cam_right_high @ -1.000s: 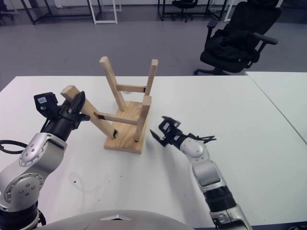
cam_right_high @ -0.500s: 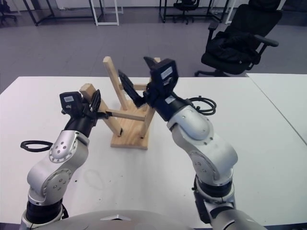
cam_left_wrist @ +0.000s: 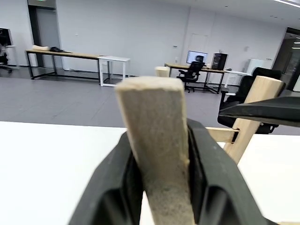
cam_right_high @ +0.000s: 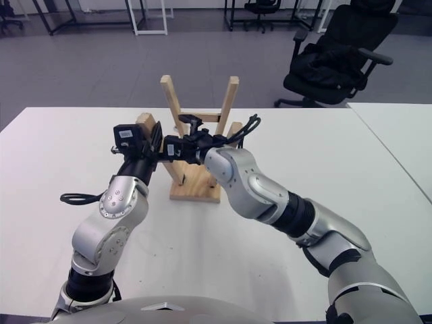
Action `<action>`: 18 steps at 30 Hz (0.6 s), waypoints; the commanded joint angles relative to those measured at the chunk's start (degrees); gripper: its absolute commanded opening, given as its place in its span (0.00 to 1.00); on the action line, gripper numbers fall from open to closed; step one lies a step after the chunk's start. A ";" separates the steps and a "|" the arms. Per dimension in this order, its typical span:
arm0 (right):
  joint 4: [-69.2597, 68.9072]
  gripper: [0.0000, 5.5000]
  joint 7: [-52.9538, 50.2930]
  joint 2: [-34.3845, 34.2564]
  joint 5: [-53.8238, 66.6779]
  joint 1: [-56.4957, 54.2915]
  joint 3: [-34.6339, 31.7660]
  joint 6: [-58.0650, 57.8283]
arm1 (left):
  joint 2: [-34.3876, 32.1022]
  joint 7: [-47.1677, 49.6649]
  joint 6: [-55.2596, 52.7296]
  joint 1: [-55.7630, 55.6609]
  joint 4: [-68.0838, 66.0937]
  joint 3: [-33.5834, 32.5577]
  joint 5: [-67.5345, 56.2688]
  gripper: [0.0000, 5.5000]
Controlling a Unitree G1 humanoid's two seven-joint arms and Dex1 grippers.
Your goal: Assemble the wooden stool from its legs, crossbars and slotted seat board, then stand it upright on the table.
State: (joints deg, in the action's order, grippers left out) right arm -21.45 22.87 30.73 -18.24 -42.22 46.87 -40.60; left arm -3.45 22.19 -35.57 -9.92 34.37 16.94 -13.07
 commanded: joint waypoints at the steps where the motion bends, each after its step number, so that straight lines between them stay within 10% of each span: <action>1: 3.89 0.72 5.61 -3.22 5.46 9.85 1.28 4.04 | -2.24 -4.78 -2.90 0.90 -4.82 5.00 4.26 0.19; 11: 4.84 0.72 2.43 -9.39 1.59 9.56 -10.76 5.86 | -1.27 -11.61 4.63 -0.84 0.51 -0.69 5.35 0.43; 18: -9.08 0.72 4.00 -13.88 15.88 2.28 -38.29 1.59 | -8.62 -20.15 0.06 -15.21 10.61 -22.58 -7.18 0.68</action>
State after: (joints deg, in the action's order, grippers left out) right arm -27.70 25.25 16.99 -7.78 -35.97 17.23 -37.04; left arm -10.05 3.31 -32.34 -17.27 44.63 -0.12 -15.81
